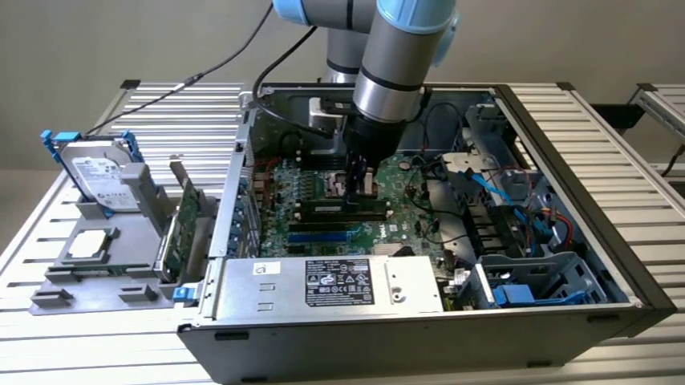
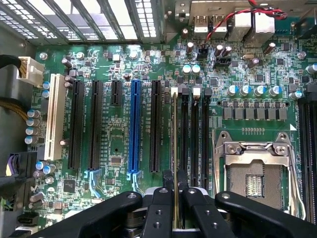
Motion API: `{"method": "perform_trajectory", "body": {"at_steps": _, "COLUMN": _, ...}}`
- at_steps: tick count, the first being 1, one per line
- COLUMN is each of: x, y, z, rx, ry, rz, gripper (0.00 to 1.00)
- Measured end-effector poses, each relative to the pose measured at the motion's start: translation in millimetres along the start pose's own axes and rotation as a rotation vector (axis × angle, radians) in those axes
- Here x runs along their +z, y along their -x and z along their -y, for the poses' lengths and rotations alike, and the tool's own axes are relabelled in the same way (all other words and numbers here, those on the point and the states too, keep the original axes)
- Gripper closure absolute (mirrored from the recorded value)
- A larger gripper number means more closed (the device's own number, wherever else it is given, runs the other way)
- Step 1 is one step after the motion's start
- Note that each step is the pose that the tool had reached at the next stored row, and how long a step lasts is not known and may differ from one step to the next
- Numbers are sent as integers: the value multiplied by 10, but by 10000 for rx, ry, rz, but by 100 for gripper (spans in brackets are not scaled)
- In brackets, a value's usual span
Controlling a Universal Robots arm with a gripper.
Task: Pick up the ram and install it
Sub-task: 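Insert the ram into the slot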
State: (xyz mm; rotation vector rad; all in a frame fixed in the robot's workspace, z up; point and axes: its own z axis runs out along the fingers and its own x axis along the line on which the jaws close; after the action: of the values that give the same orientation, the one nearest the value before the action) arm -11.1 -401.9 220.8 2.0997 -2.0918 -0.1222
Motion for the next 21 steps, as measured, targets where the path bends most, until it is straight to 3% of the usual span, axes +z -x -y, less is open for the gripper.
{"method": "perform_trajectory", "body": {"at_steps": 9, "x": 4, "y": 4, "z": 1, "rx": 74, "ry": 4, "rz": 11, "gripper": 86}}
{"method": "perform_trajectory", "body": {"at_steps": 17, "x": 12, "y": 5, "z": -2, "rx": 163, "ry": -104, "rz": 28, "gripper": 86}}
{"method": "perform_trajectory", "body": {"at_steps": 21, "x": 14, "y": 6, "z": -10, "rx": 166, "ry": -124, "rz": 7, "gripper": 86}}
